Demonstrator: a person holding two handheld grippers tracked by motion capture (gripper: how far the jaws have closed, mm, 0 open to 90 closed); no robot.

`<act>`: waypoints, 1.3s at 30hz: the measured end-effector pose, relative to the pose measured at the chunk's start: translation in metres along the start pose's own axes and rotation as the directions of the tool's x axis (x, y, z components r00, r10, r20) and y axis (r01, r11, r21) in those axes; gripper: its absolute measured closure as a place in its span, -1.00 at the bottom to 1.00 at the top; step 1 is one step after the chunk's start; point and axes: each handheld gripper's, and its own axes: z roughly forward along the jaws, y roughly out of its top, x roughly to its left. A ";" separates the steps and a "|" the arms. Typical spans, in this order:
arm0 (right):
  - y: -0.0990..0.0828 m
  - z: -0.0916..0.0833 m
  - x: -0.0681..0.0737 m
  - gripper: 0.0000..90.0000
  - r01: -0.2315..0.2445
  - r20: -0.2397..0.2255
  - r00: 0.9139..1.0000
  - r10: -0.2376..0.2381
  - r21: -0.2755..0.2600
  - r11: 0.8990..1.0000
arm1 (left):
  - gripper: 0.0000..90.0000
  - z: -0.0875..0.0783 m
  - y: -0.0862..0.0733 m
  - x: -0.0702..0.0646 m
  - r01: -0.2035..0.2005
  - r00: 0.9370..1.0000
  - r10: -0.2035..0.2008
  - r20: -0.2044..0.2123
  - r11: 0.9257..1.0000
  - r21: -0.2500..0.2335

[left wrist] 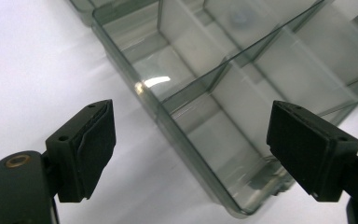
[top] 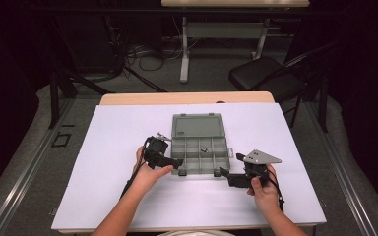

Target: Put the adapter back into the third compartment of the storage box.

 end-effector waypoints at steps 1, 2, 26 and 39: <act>0.000 0.000 0.000 -0.61 0.001 -0.001 1.000 -0.001 0.001 1.000 | -0.63 0.002 -0.001 0.000 0.001 1.000 -0.001 -0.005 1.000 0.002; 0.000 0.000 0.000 -0.61 0.000 0.000 1.000 0.000 0.002 1.000 | -0.61 0.004 -0.002 0.000 -0.003 1.000 0.003 -0.015 1.000 0.005; 0.000 0.001 0.000 -0.61 0.001 0.000 1.000 -0.001 0.006 1.000 | 0.12 0.021 -0.008 -0.003 -0.058 0.996 0.059 -0.071 0.998 0.011; -0.001 0.007 0.000 -0.63 -0.005 0.004 1.000 0.004 0.030 1.000 | 0.12 0.022 -0.010 -0.003 -0.072 0.994 0.072 -0.079 0.997 0.004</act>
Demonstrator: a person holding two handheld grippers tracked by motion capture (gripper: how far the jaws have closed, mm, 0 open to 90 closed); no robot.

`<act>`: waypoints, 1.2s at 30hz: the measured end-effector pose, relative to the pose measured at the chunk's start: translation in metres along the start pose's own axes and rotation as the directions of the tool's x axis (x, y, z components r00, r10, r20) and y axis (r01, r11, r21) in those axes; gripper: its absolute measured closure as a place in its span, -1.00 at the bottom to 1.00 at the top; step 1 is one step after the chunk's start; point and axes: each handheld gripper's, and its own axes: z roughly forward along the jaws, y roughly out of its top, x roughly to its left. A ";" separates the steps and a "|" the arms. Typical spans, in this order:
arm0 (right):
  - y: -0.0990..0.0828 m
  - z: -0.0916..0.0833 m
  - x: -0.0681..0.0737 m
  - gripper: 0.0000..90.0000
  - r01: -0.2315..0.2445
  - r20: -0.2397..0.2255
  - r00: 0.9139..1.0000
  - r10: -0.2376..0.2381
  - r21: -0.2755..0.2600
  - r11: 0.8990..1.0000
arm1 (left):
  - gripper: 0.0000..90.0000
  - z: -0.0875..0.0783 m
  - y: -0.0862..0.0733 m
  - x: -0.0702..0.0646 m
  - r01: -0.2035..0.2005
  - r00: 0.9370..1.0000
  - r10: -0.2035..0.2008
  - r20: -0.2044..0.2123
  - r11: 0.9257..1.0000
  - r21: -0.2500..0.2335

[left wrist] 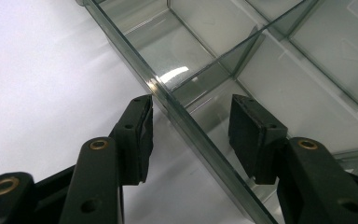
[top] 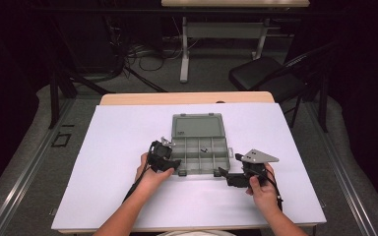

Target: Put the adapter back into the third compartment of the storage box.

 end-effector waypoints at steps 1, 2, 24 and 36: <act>0.000 0.001 0.000 -0.63 0.001 0.000 1.000 -0.001 0.003 1.000 | 0.12 0.000 0.000 0.000 0.002 1.000 -0.002 -0.001 1.000 -0.001; 0.000 0.002 0.001 -0.63 0.001 -0.001 1.000 -0.001 -0.001 1.000 | 0.12 0.000 0.000 0.000 0.002 1.000 -0.002 0.000 1.000 0.000; 0.019 0.012 -0.017 -0.67 -0.122 -0.005 0.992 0.123 0.132 0.984 | 0.12 0.000 0.000 0.000 0.002 1.000 -0.002 -0.003 1.000 -0.004; 0.056 0.019 -0.019 -0.66 -0.058 0.057 0.997 0.052 0.106 0.993 | 0.11 0.000 0.000 0.000 0.005 1.000 -0.005 -0.002 1.000 -0.001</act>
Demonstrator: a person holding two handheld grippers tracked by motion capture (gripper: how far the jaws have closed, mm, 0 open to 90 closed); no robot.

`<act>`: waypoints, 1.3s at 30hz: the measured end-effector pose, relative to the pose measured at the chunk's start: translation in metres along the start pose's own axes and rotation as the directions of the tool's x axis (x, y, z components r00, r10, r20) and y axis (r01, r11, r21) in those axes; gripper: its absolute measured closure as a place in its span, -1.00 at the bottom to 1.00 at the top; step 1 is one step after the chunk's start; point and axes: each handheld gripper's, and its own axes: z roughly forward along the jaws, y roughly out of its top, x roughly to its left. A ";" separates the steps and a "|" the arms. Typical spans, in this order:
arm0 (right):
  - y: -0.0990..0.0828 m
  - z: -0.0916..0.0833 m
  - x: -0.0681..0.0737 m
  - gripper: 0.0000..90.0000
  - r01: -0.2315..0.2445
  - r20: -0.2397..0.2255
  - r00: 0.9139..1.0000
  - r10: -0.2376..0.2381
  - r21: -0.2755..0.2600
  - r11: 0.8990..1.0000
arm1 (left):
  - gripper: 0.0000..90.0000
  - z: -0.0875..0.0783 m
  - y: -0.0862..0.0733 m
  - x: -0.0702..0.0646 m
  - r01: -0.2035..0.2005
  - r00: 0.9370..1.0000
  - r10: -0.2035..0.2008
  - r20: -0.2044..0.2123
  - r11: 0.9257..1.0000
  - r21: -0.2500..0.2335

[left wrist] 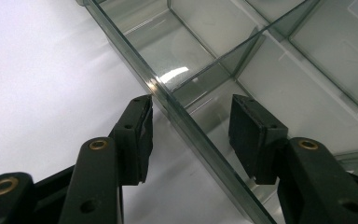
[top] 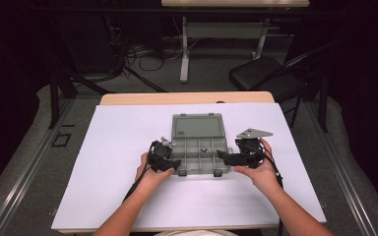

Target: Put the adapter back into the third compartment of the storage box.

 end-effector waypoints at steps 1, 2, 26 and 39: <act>0.003 0.001 -0.001 -0.66 -0.007 0.002 1.000 0.007 -0.001 1.000 | 0.11 0.000 0.000 0.000 0.000 1.000 0.000 -0.002 1.000 0.000; 0.009 0.003 -0.004 -0.66 -0.019 -0.001 1.000 0.019 -0.002 1.000 | 0.11 0.000 0.000 0.000 -0.002 1.000 0.002 -0.003 1.000 0.003; 0.059 0.050 -0.029 -0.65 -0.100 0.099 0.991 0.093 0.074 0.992 | 0.11 0.000 -0.001 -0.001 0.003 1.000 -0.003 -0.002 1.000 -0.007; 0.084 0.066 -0.044 -0.65 -0.134 0.151 0.981 0.122 0.071 0.988 | 0.11 0.000 0.000 -0.001 0.004 1.000 -0.004 -0.003 1.000 -0.004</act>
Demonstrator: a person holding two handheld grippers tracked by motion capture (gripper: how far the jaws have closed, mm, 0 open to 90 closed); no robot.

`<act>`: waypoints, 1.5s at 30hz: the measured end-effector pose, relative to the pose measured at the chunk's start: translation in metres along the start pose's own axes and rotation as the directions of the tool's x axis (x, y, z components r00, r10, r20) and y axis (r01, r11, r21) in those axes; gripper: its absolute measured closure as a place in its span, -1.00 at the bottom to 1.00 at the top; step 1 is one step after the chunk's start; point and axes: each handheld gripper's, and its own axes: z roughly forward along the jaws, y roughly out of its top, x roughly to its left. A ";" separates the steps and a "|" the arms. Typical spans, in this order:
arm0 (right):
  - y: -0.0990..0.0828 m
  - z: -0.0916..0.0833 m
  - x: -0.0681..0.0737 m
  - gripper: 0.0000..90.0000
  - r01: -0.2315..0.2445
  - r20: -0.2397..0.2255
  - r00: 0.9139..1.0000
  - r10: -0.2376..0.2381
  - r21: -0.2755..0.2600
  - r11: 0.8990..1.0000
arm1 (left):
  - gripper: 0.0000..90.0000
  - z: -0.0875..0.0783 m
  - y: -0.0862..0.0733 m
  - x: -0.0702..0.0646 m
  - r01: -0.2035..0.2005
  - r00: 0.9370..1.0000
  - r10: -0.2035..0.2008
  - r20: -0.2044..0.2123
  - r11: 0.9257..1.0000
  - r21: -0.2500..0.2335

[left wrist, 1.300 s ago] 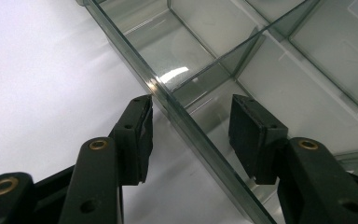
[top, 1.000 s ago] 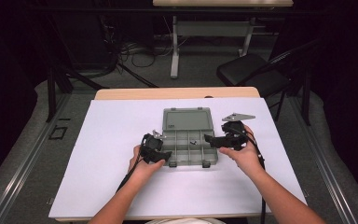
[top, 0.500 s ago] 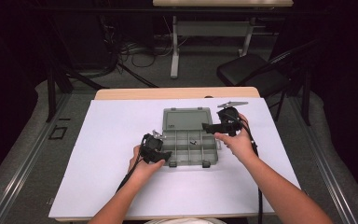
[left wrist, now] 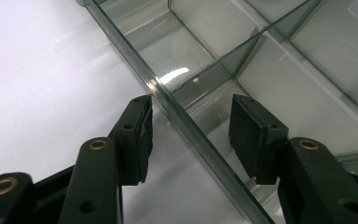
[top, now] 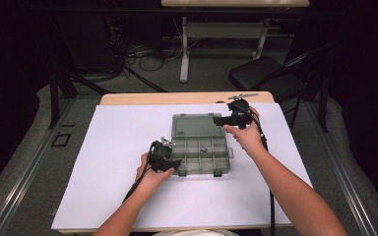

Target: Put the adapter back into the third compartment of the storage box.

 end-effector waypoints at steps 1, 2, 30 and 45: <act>0.002 0.002 0.000 -0.65 -0.002 0.010 1.000 0.001 0.007 1.000 | 0.11 0.000 0.000 0.000 0.000 1.000 0.000 0.000 1.000 0.000; 0.004 0.003 -0.001 -0.65 -0.008 0.016 1.000 0.008 0.013 1.000 | 0.11 0.000 0.000 0.000 0.000 1.000 0.000 0.000 1.000 0.000; -0.018 0.079 -0.002 -0.57 -0.096 0.054 0.995 0.086 0.231 0.968 | 0.11 0.000 0.000 0.000 -0.006 1.000 0.006 0.000 1.000 0.002; -0.024 0.084 -0.004 -0.55 -0.135 0.023 0.991 0.134 0.270 0.953 | 0.11 0.000 0.000 0.000 -0.005 1.000 0.005 0.001 1.000 0.001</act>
